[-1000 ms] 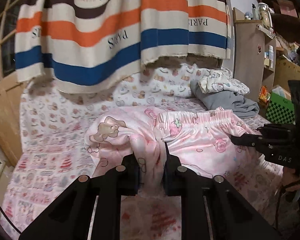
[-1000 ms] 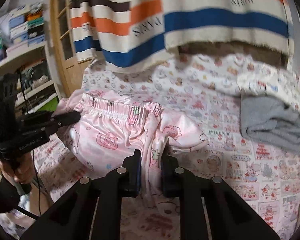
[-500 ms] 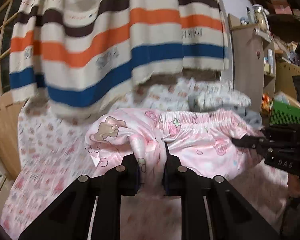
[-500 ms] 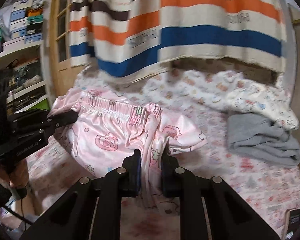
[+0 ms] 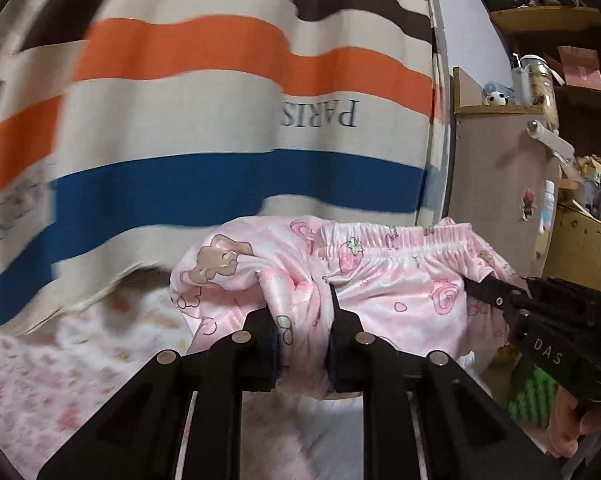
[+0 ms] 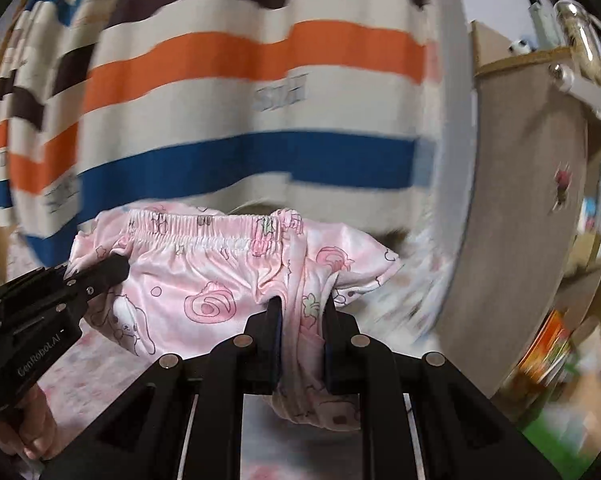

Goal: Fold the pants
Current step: 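Lift the folded pink pants with both tools and carry them onto the Hello Kitty garment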

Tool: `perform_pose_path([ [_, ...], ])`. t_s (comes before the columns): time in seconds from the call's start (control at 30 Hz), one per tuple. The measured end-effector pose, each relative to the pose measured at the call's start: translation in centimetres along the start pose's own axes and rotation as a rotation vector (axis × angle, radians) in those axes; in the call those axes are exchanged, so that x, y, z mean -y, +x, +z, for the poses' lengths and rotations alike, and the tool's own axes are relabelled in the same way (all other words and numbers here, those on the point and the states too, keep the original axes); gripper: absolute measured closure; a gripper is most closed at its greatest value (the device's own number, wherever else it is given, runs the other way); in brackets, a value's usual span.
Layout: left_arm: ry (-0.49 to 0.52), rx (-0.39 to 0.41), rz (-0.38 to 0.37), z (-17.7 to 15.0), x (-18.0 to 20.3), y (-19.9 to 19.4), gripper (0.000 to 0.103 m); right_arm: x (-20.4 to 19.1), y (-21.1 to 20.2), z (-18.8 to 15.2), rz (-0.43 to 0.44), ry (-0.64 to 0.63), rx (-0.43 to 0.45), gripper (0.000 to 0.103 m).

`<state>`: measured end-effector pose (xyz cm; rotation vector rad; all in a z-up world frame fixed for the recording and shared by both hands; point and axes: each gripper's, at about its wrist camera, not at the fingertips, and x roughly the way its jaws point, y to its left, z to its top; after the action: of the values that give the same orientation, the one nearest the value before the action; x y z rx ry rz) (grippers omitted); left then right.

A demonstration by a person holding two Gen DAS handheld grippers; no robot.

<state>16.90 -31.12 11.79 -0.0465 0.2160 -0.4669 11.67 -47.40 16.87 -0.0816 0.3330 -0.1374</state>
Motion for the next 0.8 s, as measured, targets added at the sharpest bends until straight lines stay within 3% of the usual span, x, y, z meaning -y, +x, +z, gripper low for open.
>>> perform_pose_path([
  [0.17, 0.062, -0.081, 0.014, -0.8, 3.0, 5.5, 0.086, 4.0, 4.0, 0.2, -0.048, 0.063, -0.033, 0.087],
  [0.3, 0.129, -0.168, 0.052, -3.7, 3.6, 9.9, 0.082, 5.3, 7.8, -2.5, -0.063, 0.061, -0.111, 0.087],
  [0.4, 0.151, -0.221, 0.083, -5.5, 2.9, 11.8, 0.059, 5.8, 11.0, -5.1, -0.078, 0.067, -0.190, 0.087],
  [0.43, 0.150, -0.215, 0.092, -5.7, 2.6, 11.8, 0.043, 6.0, 11.8, -5.8, -0.079, 0.069, -0.209, 0.085],
  [0.47, 0.155, -0.194, 0.106, -5.7, 2.1, 11.7, 0.025, 6.1, 12.6, -6.4, -0.081, 0.069, -0.220, 0.082],
  [0.53, 0.163, -0.164, 0.133, -5.5, 1.3, 11.4, 0.008, 6.1, 13.3, -6.8, -0.101, 0.054, -0.223, 0.070],
  [0.6, 0.157, -0.152, 0.141, -5.0, 0.3, 11.0, 0.007, 6.4, 13.4, -6.4, -0.145, 0.057, -0.201, 0.044],
  [0.63, 0.154, -0.153, 0.139, -4.6, -0.1, 11.0, 0.006, 6.8, 13.3, -6.3, -0.165, 0.070, -0.187, 0.024],
  [0.67, 0.147, -0.151, 0.131, -4.2, -0.7, 10.7, 0.004, 7.1, 12.9, -6.1, -0.180, 0.092, -0.164, 0.015],
  [0.8, 0.102, -0.116, 0.127, -3.1, -2.1, 8.4, 0.002, 8.9, 11.1, -4.8, -0.153, 0.207, -0.123, 0.015],
])
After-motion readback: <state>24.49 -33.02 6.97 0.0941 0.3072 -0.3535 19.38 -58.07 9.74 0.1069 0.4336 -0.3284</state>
